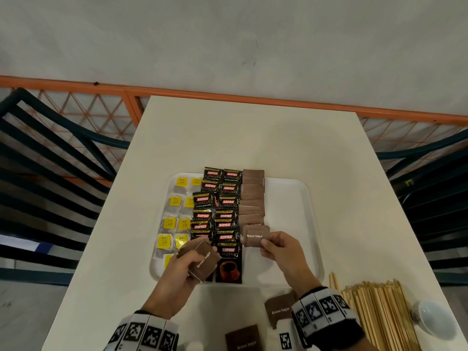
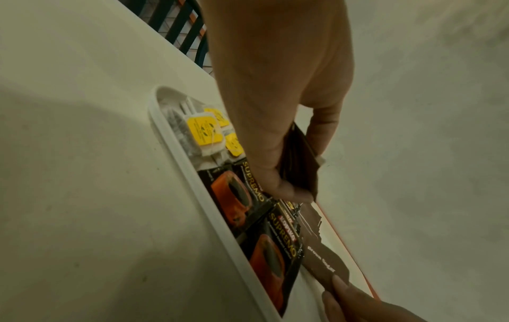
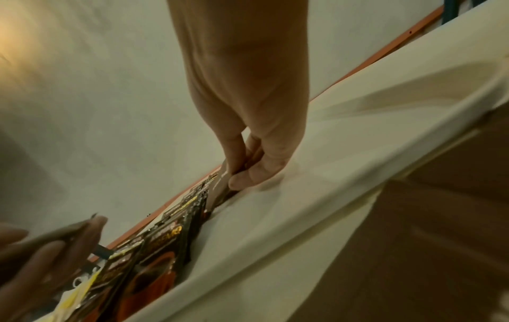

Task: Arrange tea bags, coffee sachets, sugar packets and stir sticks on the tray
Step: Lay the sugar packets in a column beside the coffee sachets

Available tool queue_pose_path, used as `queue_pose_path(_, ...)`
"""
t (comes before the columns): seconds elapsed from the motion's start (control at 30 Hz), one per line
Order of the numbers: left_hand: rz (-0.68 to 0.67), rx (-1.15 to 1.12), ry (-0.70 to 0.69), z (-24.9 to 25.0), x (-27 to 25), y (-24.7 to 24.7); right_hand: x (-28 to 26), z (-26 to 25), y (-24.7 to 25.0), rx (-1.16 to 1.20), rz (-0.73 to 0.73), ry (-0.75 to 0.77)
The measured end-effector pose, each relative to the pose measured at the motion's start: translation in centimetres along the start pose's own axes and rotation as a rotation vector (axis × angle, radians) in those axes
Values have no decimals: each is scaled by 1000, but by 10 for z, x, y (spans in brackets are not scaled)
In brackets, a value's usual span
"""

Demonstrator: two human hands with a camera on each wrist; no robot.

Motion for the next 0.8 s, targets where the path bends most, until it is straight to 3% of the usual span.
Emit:
queue_pose_path(0.13,-5,35,-7,0,-3,-2,9,2,-4,-54,61,-12)
queue_pose_path(0.53,-44,26,-20,-5,-8,-10,3,-6,-10,-450,278,168)
queue_pose_path(0.6,-43,44,-22,-6,-8,-11,-9,-15,-11,-454,211,279)
queue_pose_path(0.67,-38,65,-26,-7,-8,-12,-25,-22,-15,-459,21,365)
queue_pose_path(0.73,-33,95,-31,-8,-8,-12,-39,-26,-20,-408,-177,399)
queue_pose_path(0.8,-32,127,-33,-8,-8,-12,-45,-25,-23,-364,-271,411)
Point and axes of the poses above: each hand's wrist, its own x-axis towards the middle knuckle, its own y-axis out of the back of the hand, z = x × y, the point moved 1 cm from there along x, towards the middle knuckle, and after that the axes turned 12 degrees about -x, right-handed, at the moved point
